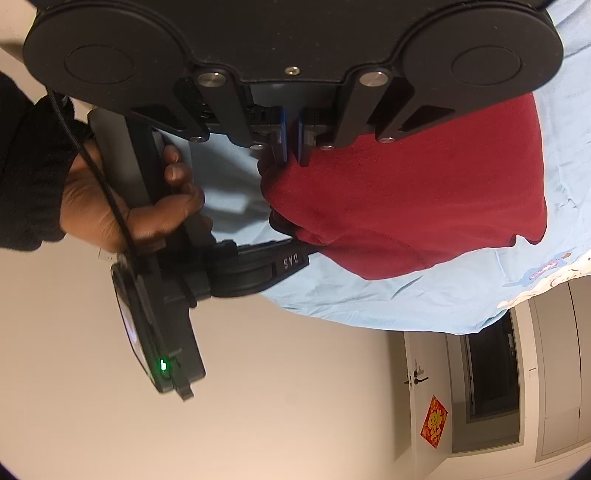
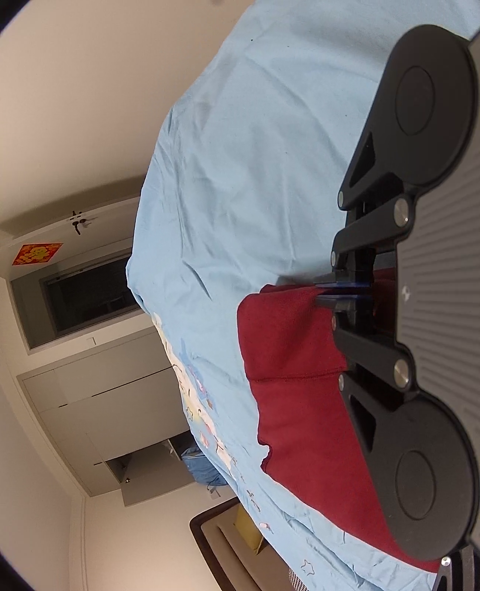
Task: Fold small clothes
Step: 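Tuck the sweater edge under with the right gripper while the left gripper holds it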
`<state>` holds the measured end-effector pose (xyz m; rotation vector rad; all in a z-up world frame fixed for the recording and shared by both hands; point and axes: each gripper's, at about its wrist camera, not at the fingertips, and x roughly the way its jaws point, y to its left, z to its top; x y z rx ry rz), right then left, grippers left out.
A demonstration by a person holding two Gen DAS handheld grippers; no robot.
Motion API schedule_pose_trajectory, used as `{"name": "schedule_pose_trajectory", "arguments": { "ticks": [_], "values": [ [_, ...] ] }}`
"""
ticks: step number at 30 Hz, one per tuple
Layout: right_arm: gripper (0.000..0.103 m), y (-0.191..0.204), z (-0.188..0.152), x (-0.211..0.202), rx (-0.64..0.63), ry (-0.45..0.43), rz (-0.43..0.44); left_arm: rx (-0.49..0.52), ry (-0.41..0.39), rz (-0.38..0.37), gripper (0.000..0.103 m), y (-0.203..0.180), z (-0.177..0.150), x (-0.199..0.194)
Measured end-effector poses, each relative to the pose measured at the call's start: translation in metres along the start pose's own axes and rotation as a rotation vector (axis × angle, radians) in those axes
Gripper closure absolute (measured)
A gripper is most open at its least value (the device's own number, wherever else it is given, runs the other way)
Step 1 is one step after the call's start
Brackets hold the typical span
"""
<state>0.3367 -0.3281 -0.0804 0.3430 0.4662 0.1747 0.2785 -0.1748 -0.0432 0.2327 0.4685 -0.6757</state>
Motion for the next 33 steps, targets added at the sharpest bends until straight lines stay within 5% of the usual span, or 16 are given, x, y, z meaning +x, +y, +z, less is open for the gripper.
{"name": "schedule_pose_trajectory", "arguments": {
  "ticks": [7,13,18,22,27,33],
  "values": [
    [0.099,0.003,0.000,-0.002,-0.020,0.000,-0.002,-0.026,-0.023,-0.013,0.083,-0.002,0.001,-0.007],
    [0.097,0.003,0.002,-0.002,-0.030,0.001,-0.008,-0.103,-0.068,0.020,0.043,0.011,0.008,-0.029],
    [0.090,0.003,0.001,-0.007,-0.027,-0.011,-0.011,-0.214,-0.078,0.159,0.017,0.034,0.015,-0.038],
    [0.057,0.005,0.000,-0.014,-0.034,-0.028,-0.018,-0.348,-0.054,0.265,0.009,0.057,0.016,-0.041],
    [0.041,0.008,0.001,-0.024,-0.044,-0.060,-0.010,-0.473,0.008,0.352,0.005,0.086,0.008,-0.044],
    [0.022,0.020,-0.002,-0.023,-0.076,-0.048,0.051,-0.505,0.051,0.372,0.003,0.098,-0.003,-0.042]
  ]
}}
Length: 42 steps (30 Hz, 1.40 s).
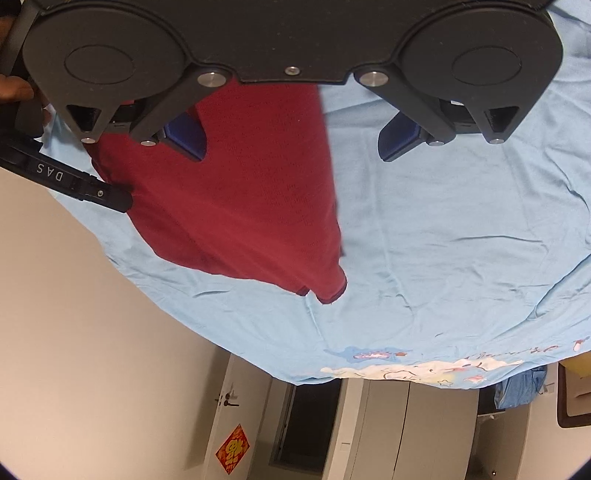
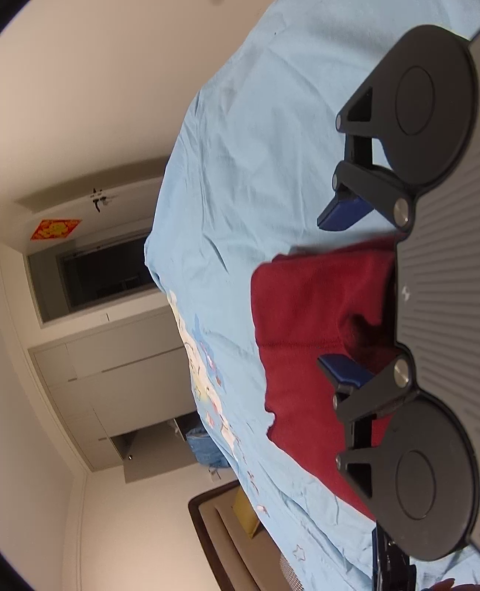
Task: Fold small clothes
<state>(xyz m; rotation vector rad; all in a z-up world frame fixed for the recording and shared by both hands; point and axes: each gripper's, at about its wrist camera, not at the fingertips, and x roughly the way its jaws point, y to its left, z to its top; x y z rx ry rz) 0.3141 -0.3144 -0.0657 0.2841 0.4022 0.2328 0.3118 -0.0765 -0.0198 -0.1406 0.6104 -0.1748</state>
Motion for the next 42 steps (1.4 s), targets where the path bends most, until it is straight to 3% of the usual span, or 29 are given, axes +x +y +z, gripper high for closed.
{"name": "schedule_pose_trajectory", "arguments": {
  "ticks": [11,21,33,38,42],
  "values": [
    [0.003,-0.011,-0.022,0.016,0.066,0.068,-0.026,-0.010,0.039,-0.001,0.001,0.000,-0.007,0.010],
    [0.001,-0.017,-0.035,0.014,0.078,0.017,0.001,-0.073,0.067,-0.021,0.001,0.009,-0.013,0.016],
    [0.001,-0.016,-0.040,0.010,0.082,-0.011,0.005,-0.057,0.060,0.000,0.001,0.005,-0.016,0.016],
    [0.000,-0.017,-0.033,0.011,0.091,0.027,0.011,-0.045,0.061,0.004,0.001,0.004,-0.014,0.015],
    [0.000,-0.023,-0.015,0.020,0.147,0.064,0.065,-0.044,0.062,0.010,0.001,0.003,-0.015,0.015]
  ]
}}
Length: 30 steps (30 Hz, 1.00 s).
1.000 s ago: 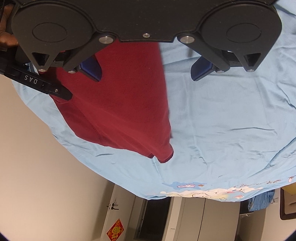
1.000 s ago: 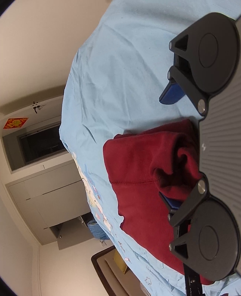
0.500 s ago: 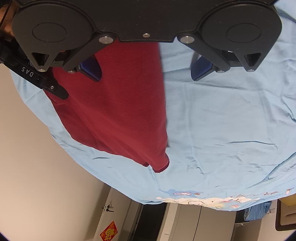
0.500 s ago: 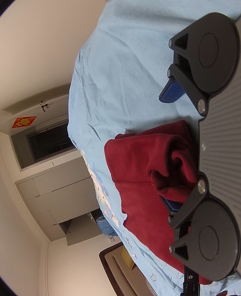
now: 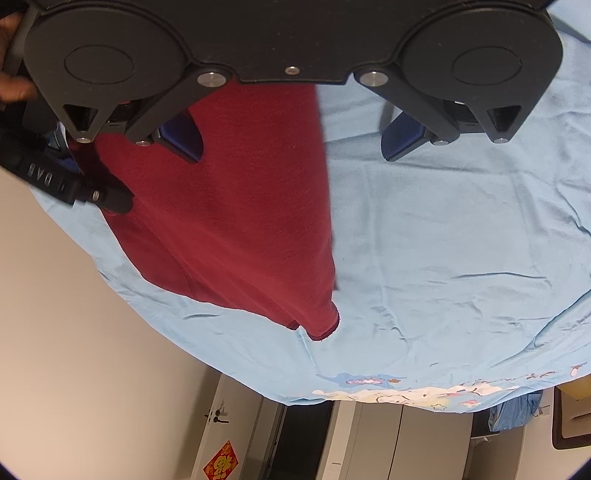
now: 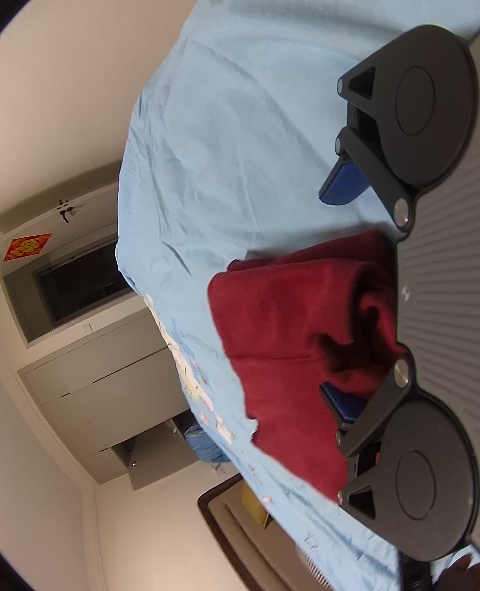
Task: Fold small clothes
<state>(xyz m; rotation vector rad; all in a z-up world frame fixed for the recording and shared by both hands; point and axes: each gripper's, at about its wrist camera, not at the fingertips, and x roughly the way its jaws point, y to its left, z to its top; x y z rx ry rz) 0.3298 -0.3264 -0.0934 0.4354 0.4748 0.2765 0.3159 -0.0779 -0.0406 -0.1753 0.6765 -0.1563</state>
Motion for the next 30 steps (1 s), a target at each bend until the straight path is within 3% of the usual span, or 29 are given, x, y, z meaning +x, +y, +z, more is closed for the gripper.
{"name": "schedule_pose_trajectory", "arguments": {
  "ticks": [7,11,15,25,30],
  "values": [
    [0.000,-0.009,0.033,0.035,0.028,0.053,0.087,-0.004,0.005,-0.001,0.001,-0.001,-0.001,0.003],
    [0.002,-0.020,0.026,0.049,0.050,0.060,0.119,-0.009,0.006,-0.014,0.001,0.003,-0.002,0.005],
    [0.007,-0.016,0.013,0.045,-0.019,0.011,0.102,-0.005,0.014,-0.032,0.001,0.006,0.000,0.006],
    [0.052,-0.012,0.005,0.038,-0.058,-0.038,0.139,0.012,0.020,-0.090,0.001,0.013,0.009,0.001],
    [0.054,-0.021,0.004,0.038,-0.001,-0.042,0.160,-0.052,-0.019,-0.098,0.001,0.025,0.025,0.000]
  ]
}}
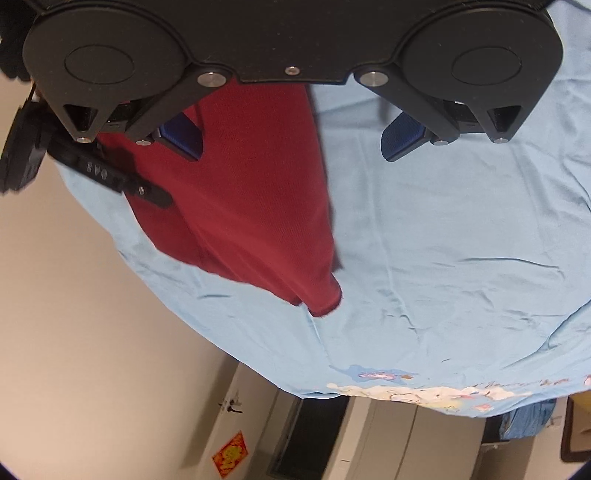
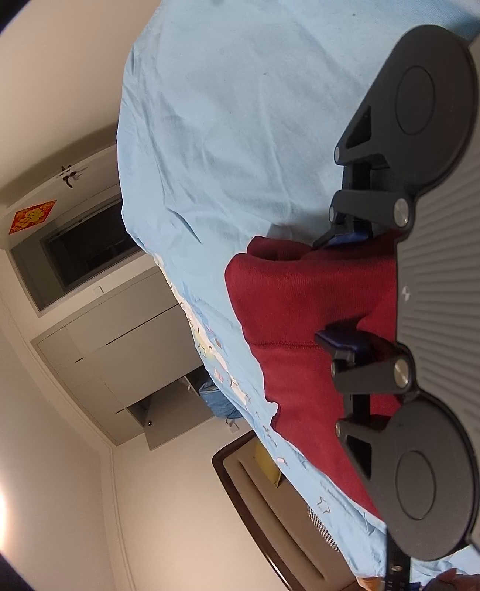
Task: Fold small clothes
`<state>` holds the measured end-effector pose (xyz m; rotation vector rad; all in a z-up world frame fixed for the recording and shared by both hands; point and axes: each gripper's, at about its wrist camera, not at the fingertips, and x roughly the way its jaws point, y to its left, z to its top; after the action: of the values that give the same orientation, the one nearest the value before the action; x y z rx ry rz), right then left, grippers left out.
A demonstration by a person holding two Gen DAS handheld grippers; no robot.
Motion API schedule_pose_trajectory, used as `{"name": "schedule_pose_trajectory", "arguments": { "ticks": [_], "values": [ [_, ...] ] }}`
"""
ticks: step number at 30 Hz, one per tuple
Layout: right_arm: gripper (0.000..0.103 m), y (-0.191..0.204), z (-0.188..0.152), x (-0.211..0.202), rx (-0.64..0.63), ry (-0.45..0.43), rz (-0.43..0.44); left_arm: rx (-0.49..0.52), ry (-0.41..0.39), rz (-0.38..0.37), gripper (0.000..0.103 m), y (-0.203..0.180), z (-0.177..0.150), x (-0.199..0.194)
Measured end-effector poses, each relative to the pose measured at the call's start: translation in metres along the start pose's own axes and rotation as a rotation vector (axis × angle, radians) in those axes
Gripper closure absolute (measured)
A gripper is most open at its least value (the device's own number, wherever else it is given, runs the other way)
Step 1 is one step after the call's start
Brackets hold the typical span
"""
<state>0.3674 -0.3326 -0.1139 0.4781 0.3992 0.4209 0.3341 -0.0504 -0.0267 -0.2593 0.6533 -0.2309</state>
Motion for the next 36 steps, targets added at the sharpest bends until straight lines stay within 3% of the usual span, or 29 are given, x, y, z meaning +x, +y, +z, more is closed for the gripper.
{"name": "schedule_pose_trajectory", "arguments": {
  "ticks": [9,15,36],
  "values": [
    [0.053,-0.001,-0.001,-0.001,0.002,0.002,-0.005,-0.126,0.048,0.057,0.001,0.015,0.027,0.034],
    [0.052,0.000,-0.001,-0.001,0.006,0.002,-0.003,-0.123,0.020,0.091,0.001,0.009,0.011,0.040],
    [0.052,-0.002,-0.002,-0.003,0.006,-0.010,0.011,-0.123,0.006,0.109,0.001,0.008,0.009,0.038]
  ]
}}
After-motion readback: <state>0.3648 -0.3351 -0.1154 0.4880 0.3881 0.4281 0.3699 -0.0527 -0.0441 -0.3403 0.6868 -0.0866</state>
